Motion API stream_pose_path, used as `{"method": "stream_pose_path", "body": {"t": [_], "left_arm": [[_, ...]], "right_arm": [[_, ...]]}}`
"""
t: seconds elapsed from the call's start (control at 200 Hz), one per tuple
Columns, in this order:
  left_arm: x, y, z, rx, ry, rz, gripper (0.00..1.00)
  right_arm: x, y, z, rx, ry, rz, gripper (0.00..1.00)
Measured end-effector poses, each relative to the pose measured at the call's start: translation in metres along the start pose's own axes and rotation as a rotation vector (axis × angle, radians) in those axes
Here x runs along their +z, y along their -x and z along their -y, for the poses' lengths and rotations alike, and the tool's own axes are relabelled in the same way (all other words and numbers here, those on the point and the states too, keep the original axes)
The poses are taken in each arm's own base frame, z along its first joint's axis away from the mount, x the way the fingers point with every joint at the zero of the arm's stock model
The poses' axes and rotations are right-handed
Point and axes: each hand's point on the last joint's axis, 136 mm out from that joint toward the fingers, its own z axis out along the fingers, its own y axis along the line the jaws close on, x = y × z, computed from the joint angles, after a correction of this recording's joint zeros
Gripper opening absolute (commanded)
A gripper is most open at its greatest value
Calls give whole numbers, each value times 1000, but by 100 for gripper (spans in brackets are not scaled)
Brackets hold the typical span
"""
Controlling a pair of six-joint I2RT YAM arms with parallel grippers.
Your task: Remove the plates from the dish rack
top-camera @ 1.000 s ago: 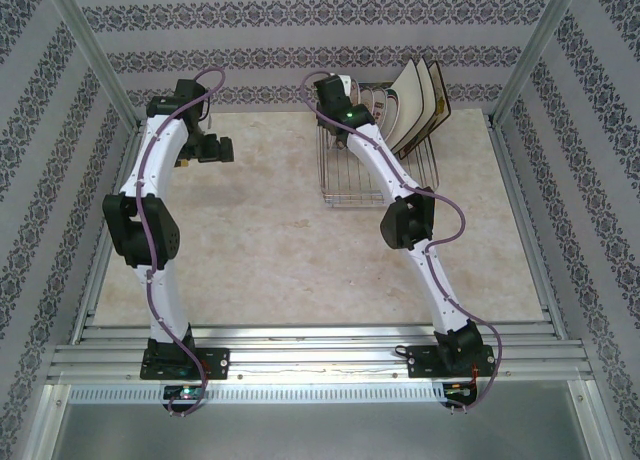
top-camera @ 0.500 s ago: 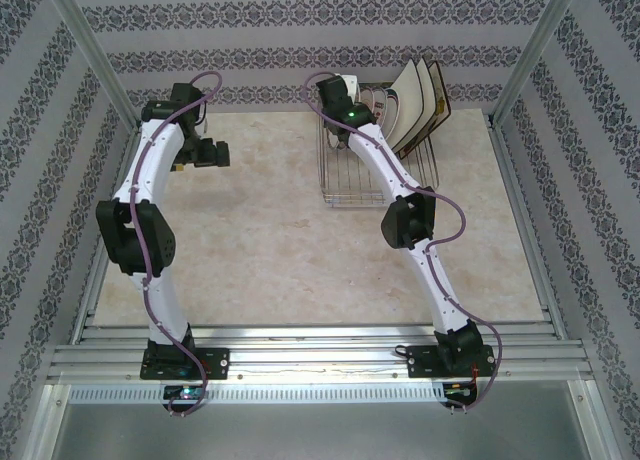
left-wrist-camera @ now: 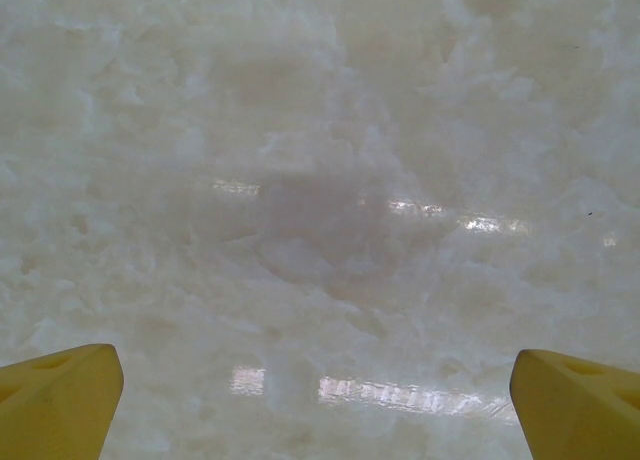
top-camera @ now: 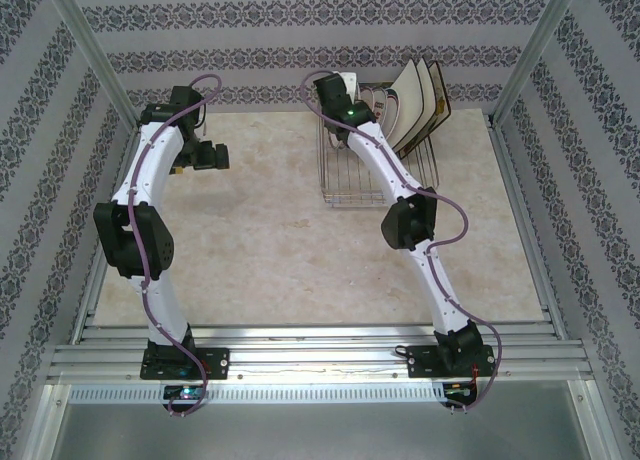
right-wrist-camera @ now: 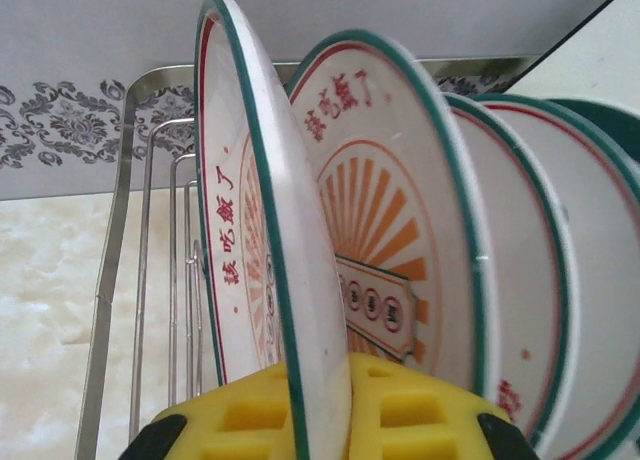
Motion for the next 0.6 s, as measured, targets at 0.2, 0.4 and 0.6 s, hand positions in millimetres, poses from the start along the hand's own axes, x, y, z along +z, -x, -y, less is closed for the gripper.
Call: {"method": "stream_pose_path", "body": {"t": [0.2, 0.4, 0.6], "left_arm": [[-3, 1, 0, -8, -2, 9, 100], [-13, 2, 0, -9, -6, 31, 100], [-15, 4, 1, -14, -14, 42, 100]], "right_arm": [[-46, 35, 20, 10, -23, 44, 0], [-119, 73, 30, 37, 20, 114, 0], [-178, 74, 33, 40, 161, 90, 0]]}}
